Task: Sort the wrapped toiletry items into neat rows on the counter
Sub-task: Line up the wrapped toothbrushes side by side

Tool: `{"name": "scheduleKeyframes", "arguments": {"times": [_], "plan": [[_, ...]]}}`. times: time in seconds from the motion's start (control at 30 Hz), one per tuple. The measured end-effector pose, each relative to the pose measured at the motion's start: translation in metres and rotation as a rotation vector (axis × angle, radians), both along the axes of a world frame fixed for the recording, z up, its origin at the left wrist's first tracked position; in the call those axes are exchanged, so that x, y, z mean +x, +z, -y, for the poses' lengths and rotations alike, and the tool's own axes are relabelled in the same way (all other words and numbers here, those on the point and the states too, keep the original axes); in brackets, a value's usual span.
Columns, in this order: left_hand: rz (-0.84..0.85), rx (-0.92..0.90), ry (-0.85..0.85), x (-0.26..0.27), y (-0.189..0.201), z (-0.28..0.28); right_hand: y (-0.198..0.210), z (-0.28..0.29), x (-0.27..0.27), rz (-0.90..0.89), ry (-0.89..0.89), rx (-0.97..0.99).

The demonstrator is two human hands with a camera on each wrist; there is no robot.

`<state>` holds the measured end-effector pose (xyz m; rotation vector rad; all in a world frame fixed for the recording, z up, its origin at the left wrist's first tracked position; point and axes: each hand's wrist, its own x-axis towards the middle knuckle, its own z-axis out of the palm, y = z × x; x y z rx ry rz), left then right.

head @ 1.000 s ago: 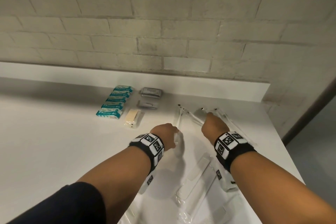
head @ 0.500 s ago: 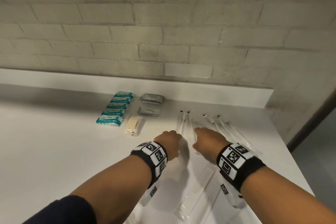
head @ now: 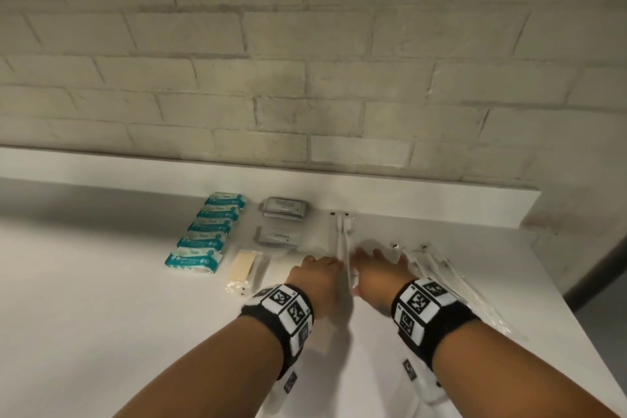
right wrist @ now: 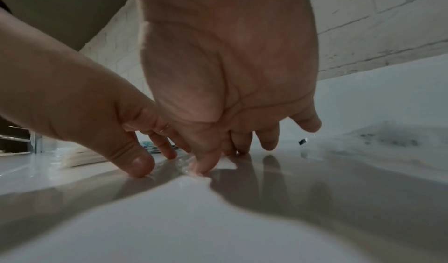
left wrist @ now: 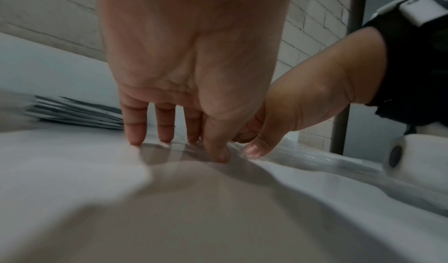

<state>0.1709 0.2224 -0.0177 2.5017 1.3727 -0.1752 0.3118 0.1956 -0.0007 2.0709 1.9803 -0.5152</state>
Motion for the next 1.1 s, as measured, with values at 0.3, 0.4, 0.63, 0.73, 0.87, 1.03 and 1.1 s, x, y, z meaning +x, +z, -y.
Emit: {"name": "scheduleKeyframes", "arguments": {"times": [0.3, 0.4, 0.63, 0.73, 0.87, 1.03, 1.1], "plan": [[0.029, -0.036, -0.078, 0.013, -0.022, -0.013, -0.003, -0.016, 0.008, -0.157, -0.092, -0.001], [0.024, -0.073, -0.019, 0.017, -0.017, -0.009, 0.011, -0.010, 0.035, -0.220, -0.208, 0.200], [0.045, 0.005, -0.038, 0.026, -0.015, -0.010, 0.040, 0.034, 0.081, 0.083, -0.344, 0.006], [0.039, 0.046, -0.056, 0.026, -0.016, -0.008, 0.027, 0.045, 0.079, 0.204, -0.279, -0.109], [0.017, 0.086, -0.087, 0.025, -0.021, -0.009, 0.016, 0.034, 0.071, 0.115, -0.322, -0.097], [0.016, 0.130, -0.116, 0.025, -0.020, -0.008, 0.008, 0.004, 0.045, -0.100, -0.320, 0.172], [-0.007, 0.155, -0.150, 0.026, -0.019, -0.007, 0.005, -0.007, 0.039, -0.181, -0.339, 0.222]]}}
